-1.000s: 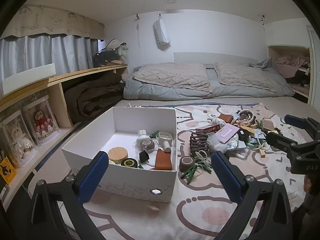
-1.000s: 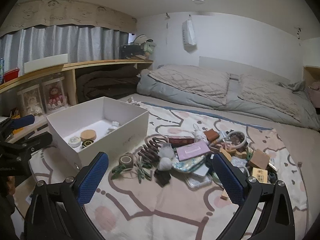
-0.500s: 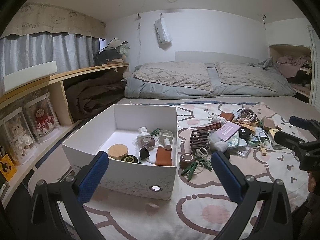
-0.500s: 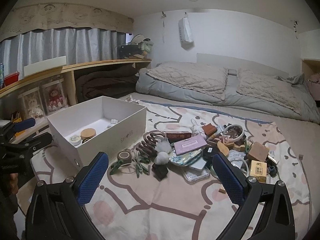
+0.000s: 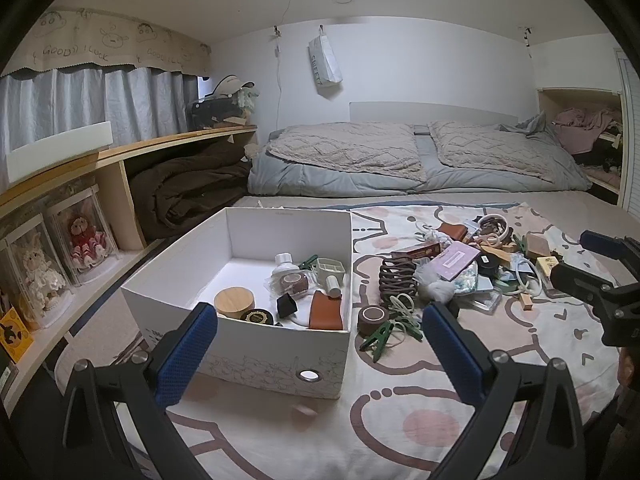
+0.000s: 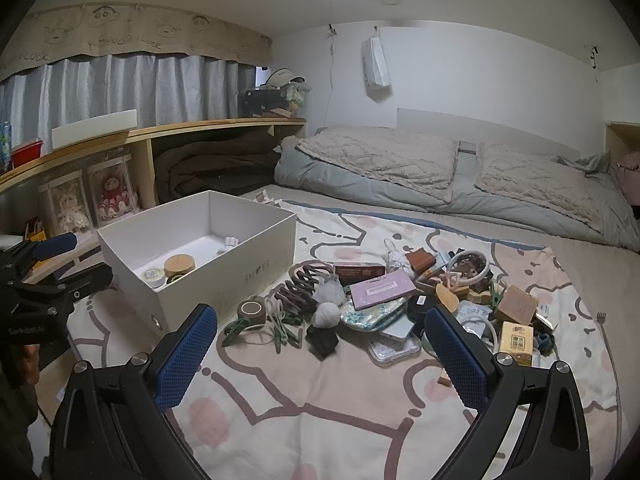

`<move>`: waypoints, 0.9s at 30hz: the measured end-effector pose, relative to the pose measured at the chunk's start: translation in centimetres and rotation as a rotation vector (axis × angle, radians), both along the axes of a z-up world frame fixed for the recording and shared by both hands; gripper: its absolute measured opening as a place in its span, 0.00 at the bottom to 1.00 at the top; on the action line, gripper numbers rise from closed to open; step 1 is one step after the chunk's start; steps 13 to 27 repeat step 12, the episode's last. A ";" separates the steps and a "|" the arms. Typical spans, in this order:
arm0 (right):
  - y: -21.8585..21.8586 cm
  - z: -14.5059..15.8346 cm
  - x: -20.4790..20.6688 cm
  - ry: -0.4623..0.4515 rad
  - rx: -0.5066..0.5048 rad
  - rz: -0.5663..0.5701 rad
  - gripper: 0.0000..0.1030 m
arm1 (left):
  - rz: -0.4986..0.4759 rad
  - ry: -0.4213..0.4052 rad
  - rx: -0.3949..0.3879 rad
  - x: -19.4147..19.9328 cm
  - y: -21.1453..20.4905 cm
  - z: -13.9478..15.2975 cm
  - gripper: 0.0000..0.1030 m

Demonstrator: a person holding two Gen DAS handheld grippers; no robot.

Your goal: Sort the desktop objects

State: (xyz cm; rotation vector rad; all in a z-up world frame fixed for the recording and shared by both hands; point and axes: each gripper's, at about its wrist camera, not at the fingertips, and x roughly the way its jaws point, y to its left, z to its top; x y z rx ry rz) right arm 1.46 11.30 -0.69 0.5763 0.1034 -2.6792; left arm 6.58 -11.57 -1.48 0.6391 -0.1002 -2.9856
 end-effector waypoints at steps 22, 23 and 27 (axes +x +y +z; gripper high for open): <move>0.3 -0.1 0.0 -0.008 0.002 -0.006 1.00 | 0.004 -0.007 0.003 -0.2 -0.1 -0.4 1.00; 0.3 -0.1 0.0 -0.008 0.002 -0.006 1.00 | 0.004 -0.007 0.003 -0.2 -0.1 -0.4 1.00; 0.3 -0.1 0.0 -0.008 0.002 -0.006 1.00 | 0.004 -0.007 0.003 -0.2 -0.1 -0.4 1.00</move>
